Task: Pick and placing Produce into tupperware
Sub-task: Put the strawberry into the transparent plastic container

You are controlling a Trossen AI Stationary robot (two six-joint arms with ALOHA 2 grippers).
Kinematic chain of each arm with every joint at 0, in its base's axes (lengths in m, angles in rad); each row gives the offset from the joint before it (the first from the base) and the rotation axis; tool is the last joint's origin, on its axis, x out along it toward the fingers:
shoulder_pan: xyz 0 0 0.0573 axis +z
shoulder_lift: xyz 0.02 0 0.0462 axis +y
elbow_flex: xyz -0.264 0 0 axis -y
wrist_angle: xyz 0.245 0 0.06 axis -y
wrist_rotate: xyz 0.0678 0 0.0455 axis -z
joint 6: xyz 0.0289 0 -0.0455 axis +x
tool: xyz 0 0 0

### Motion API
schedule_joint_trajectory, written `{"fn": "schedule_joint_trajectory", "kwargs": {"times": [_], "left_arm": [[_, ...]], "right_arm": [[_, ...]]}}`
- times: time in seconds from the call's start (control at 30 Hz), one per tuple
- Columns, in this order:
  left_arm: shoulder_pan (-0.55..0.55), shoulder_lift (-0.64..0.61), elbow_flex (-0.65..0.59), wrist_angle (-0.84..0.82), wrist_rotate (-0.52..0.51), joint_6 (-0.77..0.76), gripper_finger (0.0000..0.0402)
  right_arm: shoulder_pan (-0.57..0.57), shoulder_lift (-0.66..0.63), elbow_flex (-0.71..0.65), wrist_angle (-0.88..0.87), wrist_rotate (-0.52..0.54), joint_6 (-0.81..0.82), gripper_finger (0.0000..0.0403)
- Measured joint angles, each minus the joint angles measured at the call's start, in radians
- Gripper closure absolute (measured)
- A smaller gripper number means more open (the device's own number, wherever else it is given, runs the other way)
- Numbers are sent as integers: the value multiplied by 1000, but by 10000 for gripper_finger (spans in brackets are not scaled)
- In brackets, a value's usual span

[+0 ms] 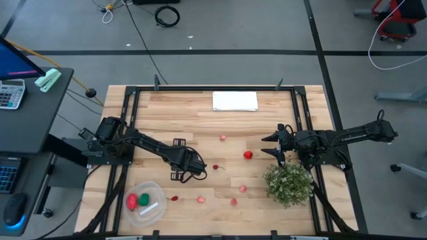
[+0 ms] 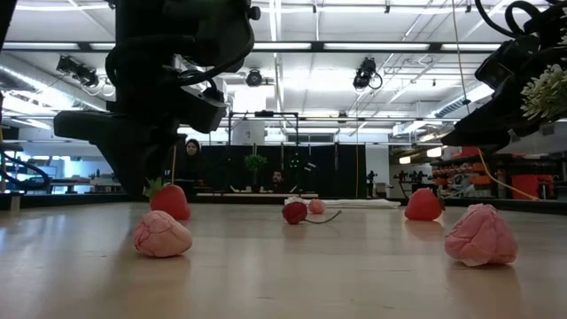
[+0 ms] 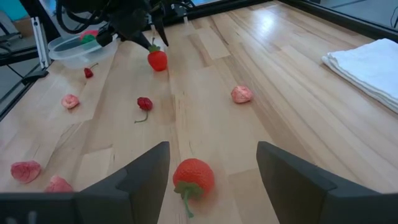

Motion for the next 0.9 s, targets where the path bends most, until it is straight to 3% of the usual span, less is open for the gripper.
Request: {"fn": "schedule_joint_trajectory", "kwargs": {"times": [0.57,0.9], "left_arm": [[-54,0,0,0,9,-27,298],[-61,1,0,0,9,-28,310]], "right_arm": [[0,0,0,0,0,0,153],[0,0,0,0,0,0,153]]}}
